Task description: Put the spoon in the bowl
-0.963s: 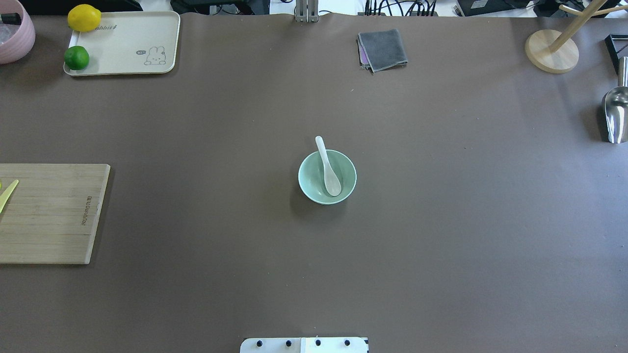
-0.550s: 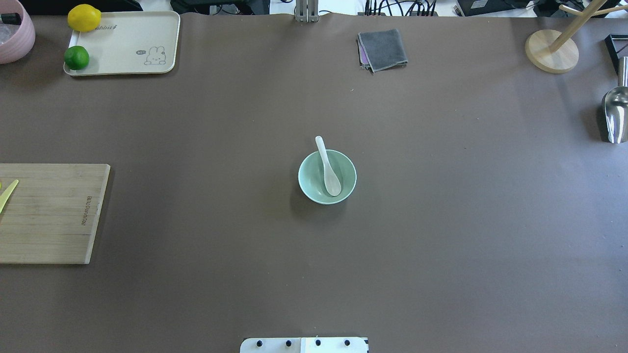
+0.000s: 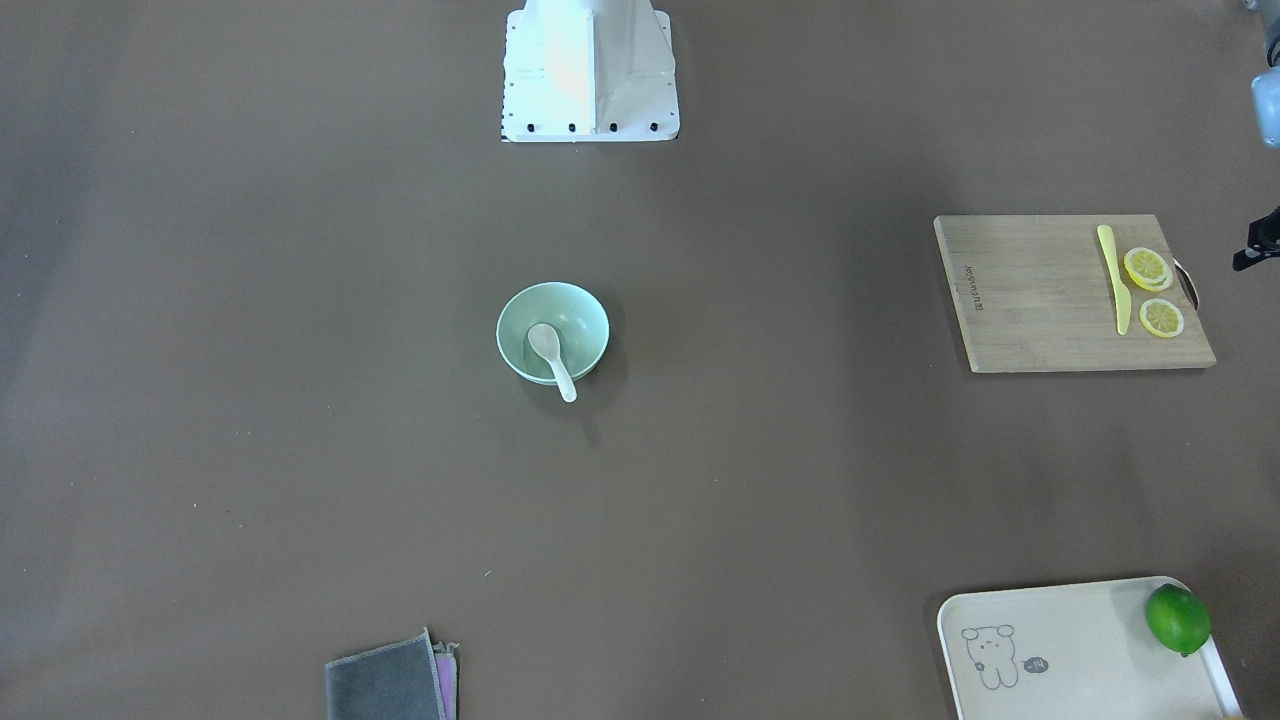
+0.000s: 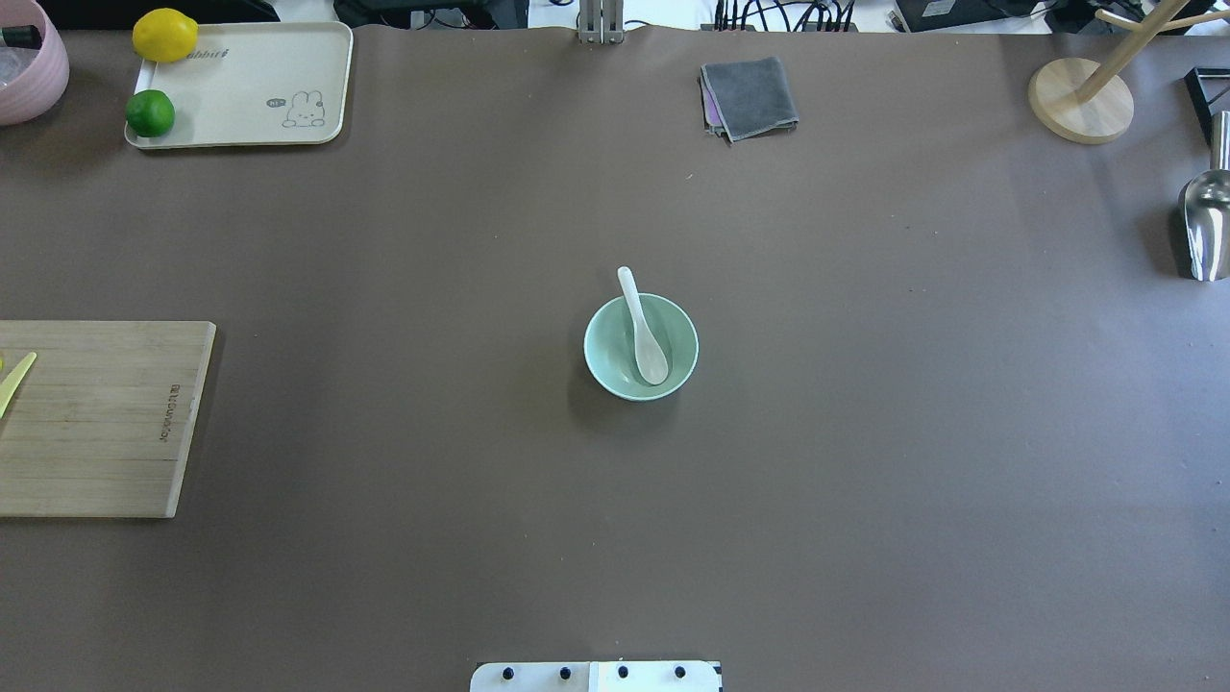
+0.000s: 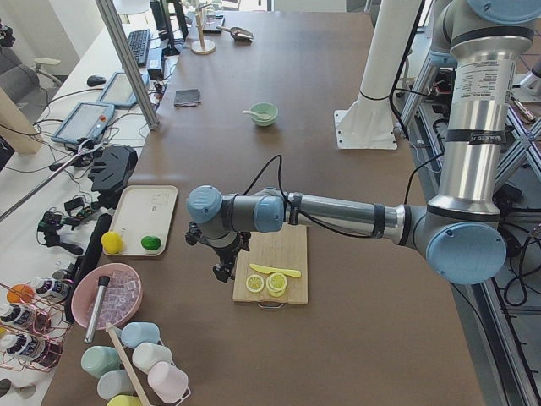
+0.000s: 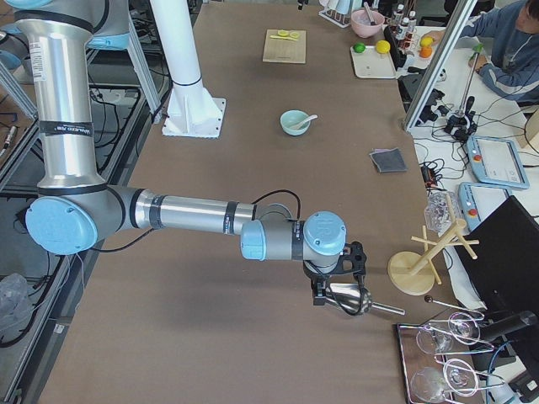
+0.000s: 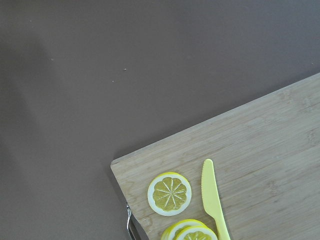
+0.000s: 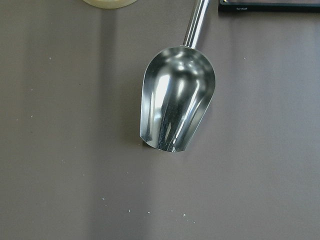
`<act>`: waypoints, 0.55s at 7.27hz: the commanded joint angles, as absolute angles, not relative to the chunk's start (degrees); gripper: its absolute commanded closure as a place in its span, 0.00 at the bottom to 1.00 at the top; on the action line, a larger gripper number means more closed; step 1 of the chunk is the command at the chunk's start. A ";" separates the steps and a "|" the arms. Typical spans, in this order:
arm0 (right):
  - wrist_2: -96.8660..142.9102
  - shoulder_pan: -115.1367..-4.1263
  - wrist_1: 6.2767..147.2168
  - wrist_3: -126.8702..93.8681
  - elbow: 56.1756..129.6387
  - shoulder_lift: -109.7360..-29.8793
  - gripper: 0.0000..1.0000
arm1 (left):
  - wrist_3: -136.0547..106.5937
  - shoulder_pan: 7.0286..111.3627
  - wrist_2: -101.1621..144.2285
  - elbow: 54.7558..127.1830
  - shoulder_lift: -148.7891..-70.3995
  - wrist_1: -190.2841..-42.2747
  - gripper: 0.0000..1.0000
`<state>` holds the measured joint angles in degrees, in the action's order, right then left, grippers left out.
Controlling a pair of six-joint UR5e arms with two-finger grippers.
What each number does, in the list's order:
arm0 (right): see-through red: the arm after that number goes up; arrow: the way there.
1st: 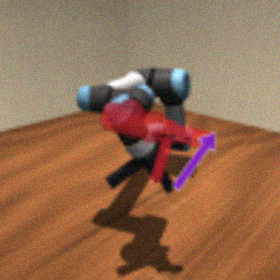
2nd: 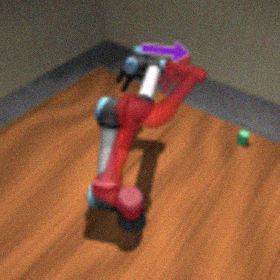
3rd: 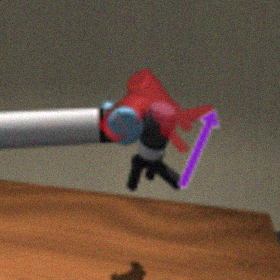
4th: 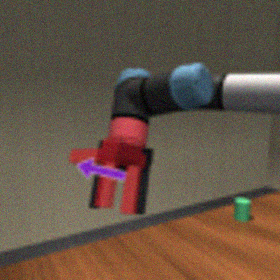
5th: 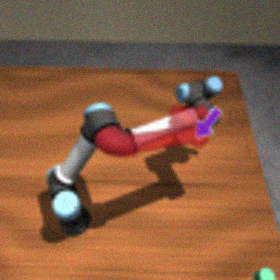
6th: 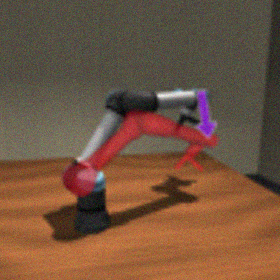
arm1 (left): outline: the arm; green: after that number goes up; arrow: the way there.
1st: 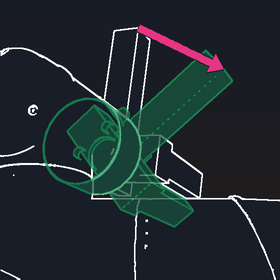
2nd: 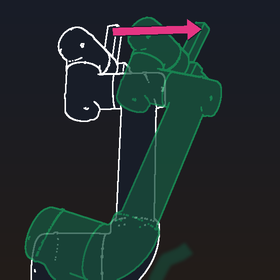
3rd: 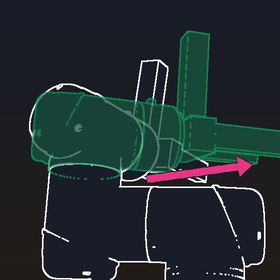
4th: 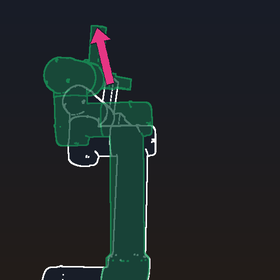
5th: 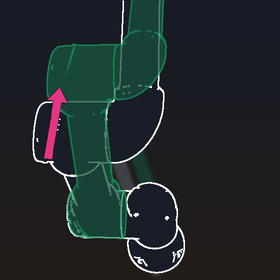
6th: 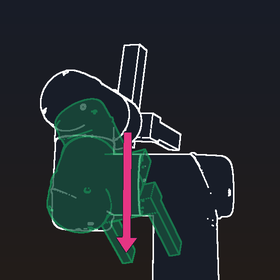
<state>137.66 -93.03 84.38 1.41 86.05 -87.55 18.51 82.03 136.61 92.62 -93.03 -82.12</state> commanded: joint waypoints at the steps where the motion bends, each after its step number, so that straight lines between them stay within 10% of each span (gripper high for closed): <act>1: 137.46 -93.34 84.81 1.23 87.44 -87.54 0.00 | 18.46 82.26 136.58 92.64 -94.04 -81.83 0.02; 4: 136.94 -93.34 95.58 0.53 94.54 -86.57 0.00 | 18.46 84.81 136.41 93.43 -94.39 -81.83 0.02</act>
